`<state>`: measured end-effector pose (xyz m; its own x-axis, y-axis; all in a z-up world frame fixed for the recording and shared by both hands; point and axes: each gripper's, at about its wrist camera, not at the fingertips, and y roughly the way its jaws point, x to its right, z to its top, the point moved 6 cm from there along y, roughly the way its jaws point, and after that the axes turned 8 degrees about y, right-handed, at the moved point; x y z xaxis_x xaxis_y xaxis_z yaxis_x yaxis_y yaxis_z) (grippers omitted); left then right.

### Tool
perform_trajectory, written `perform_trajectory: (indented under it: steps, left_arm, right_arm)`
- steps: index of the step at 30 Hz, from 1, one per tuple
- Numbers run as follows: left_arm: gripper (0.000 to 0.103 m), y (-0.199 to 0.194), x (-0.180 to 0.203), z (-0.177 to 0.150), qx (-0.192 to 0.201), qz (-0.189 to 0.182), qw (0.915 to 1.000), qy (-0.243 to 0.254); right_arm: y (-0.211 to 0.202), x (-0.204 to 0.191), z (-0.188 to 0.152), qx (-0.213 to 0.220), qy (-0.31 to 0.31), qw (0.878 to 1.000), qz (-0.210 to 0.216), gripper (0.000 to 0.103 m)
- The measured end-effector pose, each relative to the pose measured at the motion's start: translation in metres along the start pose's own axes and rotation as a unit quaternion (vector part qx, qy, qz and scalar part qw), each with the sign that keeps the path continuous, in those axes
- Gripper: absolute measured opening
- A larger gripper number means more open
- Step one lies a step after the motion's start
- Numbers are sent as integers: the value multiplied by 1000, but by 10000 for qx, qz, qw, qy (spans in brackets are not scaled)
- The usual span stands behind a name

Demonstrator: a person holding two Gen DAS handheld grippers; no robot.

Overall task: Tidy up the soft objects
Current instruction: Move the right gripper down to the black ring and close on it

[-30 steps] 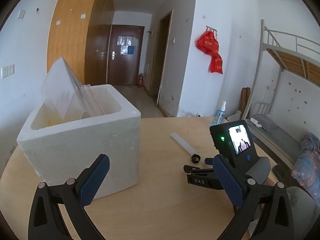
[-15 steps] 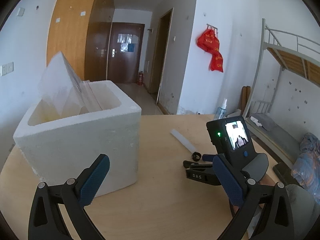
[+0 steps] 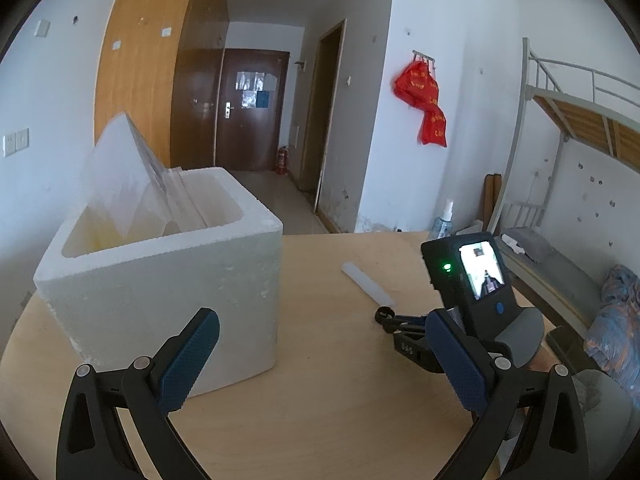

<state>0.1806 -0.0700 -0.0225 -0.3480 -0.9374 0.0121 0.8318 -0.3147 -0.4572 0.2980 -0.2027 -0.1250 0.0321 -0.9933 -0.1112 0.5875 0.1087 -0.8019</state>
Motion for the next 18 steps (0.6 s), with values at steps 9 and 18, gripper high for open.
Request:
perform_trajectory:
  steps: [9,18]
  left_arm:
    - [103,-4,-2,7,77,54,10000,30]
    - [103,-3,-7,7,78,74,9999,-8]
  right_arm:
    - [-12,1,1,96,-26,9999,30,8]
    - [4,-13,9,59,-309,9993,-196,9]
